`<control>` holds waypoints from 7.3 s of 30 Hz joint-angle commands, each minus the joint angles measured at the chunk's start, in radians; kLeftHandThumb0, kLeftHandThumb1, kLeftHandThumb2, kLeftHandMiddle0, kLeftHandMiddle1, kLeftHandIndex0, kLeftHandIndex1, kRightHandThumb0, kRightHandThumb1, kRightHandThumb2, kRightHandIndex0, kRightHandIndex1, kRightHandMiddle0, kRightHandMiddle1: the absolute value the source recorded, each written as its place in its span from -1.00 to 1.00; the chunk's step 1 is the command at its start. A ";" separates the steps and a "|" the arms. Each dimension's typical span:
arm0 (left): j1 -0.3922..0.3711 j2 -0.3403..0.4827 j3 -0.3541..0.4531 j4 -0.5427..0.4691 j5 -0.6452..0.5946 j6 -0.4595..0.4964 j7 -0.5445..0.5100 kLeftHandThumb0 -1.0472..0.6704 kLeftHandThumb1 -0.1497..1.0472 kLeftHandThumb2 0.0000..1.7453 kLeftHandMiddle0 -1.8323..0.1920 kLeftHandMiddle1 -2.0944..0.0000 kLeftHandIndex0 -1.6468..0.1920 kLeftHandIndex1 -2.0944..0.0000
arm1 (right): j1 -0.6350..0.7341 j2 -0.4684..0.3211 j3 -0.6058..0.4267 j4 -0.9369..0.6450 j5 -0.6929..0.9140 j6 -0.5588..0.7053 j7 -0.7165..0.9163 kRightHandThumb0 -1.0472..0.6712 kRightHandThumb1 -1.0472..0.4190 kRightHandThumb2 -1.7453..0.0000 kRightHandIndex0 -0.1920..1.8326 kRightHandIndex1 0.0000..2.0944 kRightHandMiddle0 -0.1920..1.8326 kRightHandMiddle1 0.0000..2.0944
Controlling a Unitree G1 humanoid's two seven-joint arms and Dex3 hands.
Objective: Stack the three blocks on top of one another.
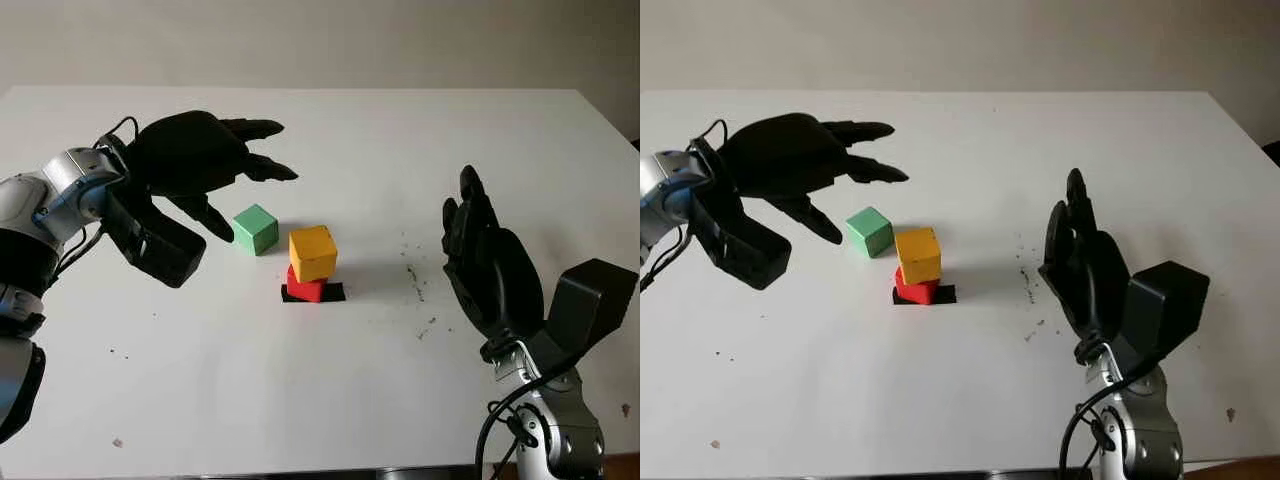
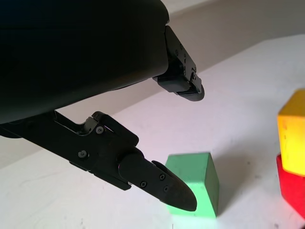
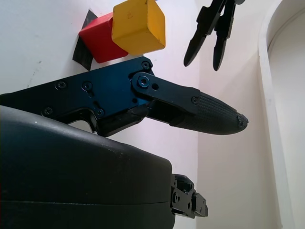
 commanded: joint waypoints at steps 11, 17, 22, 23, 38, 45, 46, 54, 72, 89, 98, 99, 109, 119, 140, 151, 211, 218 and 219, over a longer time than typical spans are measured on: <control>-0.045 -0.030 -0.127 0.119 0.152 0.020 0.140 -0.43 0.65 -0.93 0.76 0.95 0.30 0.94 | 0.002 -0.009 0.005 -0.022 0.010 0.007 -0.009 -0.72 -1.00 0.16 -1.00 -1.00 -1.00 -1.00; -0.071 -0.054 -0.169 0.192 0.178 0.023 0.206 -0.43 0.65 -0.93 0.75 0.95 0.31 0.95 | 0.007 -0.012 0.008 -0.024 0.007 0.000 -0.010 -0.71 -1.00 0.15 -1.00 -1.00 -1.00 -1.00; -0.078 -0.075 -0.184 0.224 0.175 0.033 0.228 -0.44 0.67 -0.93 0.74 0.95 0.30 0.95 | 0.013 -0.012 0.010 -0.034 0.006 0.008 -0.016 -0.71 -1.00 0.16 -1.00 -1.00 -1.00 -1.00; -0.076 -0.079 -0.188 0.231 0.179 0.032 0.259 -0.44 0.67 -0.93 0.73 0.94 0.29 0.94 | 0.015 -0.013 0.011 -0.038 0.005 0.012 -0.016 -0.71 -1.00 0.16 -1.00 -1.00 -1.00 -1.00; -0.087 -0.093 -0.206 0.289 0.156 0.003 0.362 -0.34 0.80 -0.94 0.62 0.95 0.38 0.19 | 0.031 -0.030 0.019 -0.055 0.004 0.026 -0.002 -0.70 -1.00 0.15 -1.00 -1.00 -1.00 -1.00; -0.103 -0.068 -0.279 0.250 0.282 0.063 0.461 -0.23 0.87 -0.94 0.51 0.93 0.35 -0.06 | 0.032 -0.027 0.011 -0.057 0.015 0.030 -0.006 -0.70 -1.00 0.17 -1.00 -1.00 -1.00 -1.00; -0.106 -0.066 -0.288 0.246 0.297 0.069 0.471 -0.25 0.86 -0.94 0.49 0.93 0.33 -0.03 | 0.031 -0.026 0.011 -0.057 0.017 0.030 -0.008 -0.69 -1.00 0.17 -1.00 -1.00 -1.00 -1.00; -0.131 -0.050 -0.325 0.177 0.364 0.097 0.480 -0.21 0.86 -0.94 0.42 0.92 0.36 -0.11 | 0.028 -0.029 0.012 -0.047 0.022 0.022 -0.008 -0.70 -1.00 0.19 -1.00 -1.00 -1.00 -1.00; -0.125 0.009 -0.207 -0.001 0.246 0.065 0.475 -0.25 0.82 -0.94 0.36 0.94 0.26 -0.05 | 0.044 -0.008 0.001 -0.051 0.059 0.021 -0.011 -0.69 -1.00 0.21 -1.00 -1.00 -1.00 -1.00; -0.172 0.023 0.061 -0.026 -0.253 0.124 -0.108 -0.16 0.87 -0.94 0.48 0.95 0.08 0.35 | 0.056 -0.010 0.001 -0.050 0.104 0.037 -0.012 -0.67 -1.00 0.22 -1.00 -1.00 -1.00 -1.00; -0.353 -0.059 0.102 0.011 -0.489 0.248 -0.578 -0.22 0.88 -0.94 0.46 0.95 0.21 0.01 | 0.057 0.014 0.019 -0.050 0.095 0.032 -0.041 -0.65 -1.00 0.23 -1.00 -1.00 -1.00 -1.00; -0.365 -0.071 0.101 0.017 -0.499 0.255 -0.608 -0.25 0.88 -0.94 0.46 0.95 0.23 -0.06 | 0.056 0.020 0.022 -0.048 0.093 0.030 -0.048 -0.65 -1.00 0.23 -1.00 -1.00 -1.00 -1.00; -0.391 -0.169 0.088 -0.042 -0.542 0.386 -0.844 -0.34 0.92 -0.94 0.48 0.96 0.36 -0.33 | 0.052 0.031 0.035 -0.036 0.090 0.022 -0.052 -0.64 -1.00 0.22 -1.00 -1.00 -1.00 -1.00; -0.268 -0.205 0.126 -0.094 -0.625 0.519 -0.886 -0.32 0.94 -0.94 0.48 0.95 0.42 -0.47 | 0.062 0.042 0.037 -0.040 0.086 0.022 -0.060 -0.65 -1.00 0.24 -1.00 -1.00 -1.00 -1.00; -0.169 -0.199 0.133 -0.128 -0.668 0.588 -0.924 -0.32 0.95 -0.94 0.56 0.96 0.43 -0.51 | 0.061 0.040 0.038 -0.048 0.082 0.029 -0.055 -0.65 -1.00 0.25 -1.00 -1.00 -1.00 -1.00; -0.162 -0.217 0.149 -0.117 -0.715 0.619 -0.936 -0.34 0.95 -0.94 0.52 0.94 0.40 -0.50 | 0.070 0.037 0.044 -0.053 0.074 0.032 -0.054 -0.65 -1.00 0.24 -1.00 -1.00 -1.00 -1.00; -0.135 -0.180 0.153 -0.178 -0.698 0.689 -1.037 -0.63 0.69 -0.94 0.91 0.96 0.78 0.80 | 0.078 0.015 0.034 -0.054 0.074 0.041 -0.016 -0.63 -1.00 0.25 -1.00 -1.00 -1.00 -1.00; -0.113 -0.135 0.232 -0.245 -0.805 0.775 -1.083 -0.59 0.67 -0.94 1.00 1.00 0.99 1.00 | 0.071 0.015 0.036 -0.051 0.067 0.042 -0.020 -0.63 -1.00 0.25 -1.00 -1.00 -1.00 -1.00; -0.110 -0.126 0.245 -0.247 -0.816 0.787 -1.079 -0.61 0.70 -0.93 1.00 1.00 1.00 1.00 | 0.070 0.014 0.036 -0.049 0.066 0.041 -0.019 -0.63 -1.00 0.25 -1.00 -1.00 -1.00 -1.00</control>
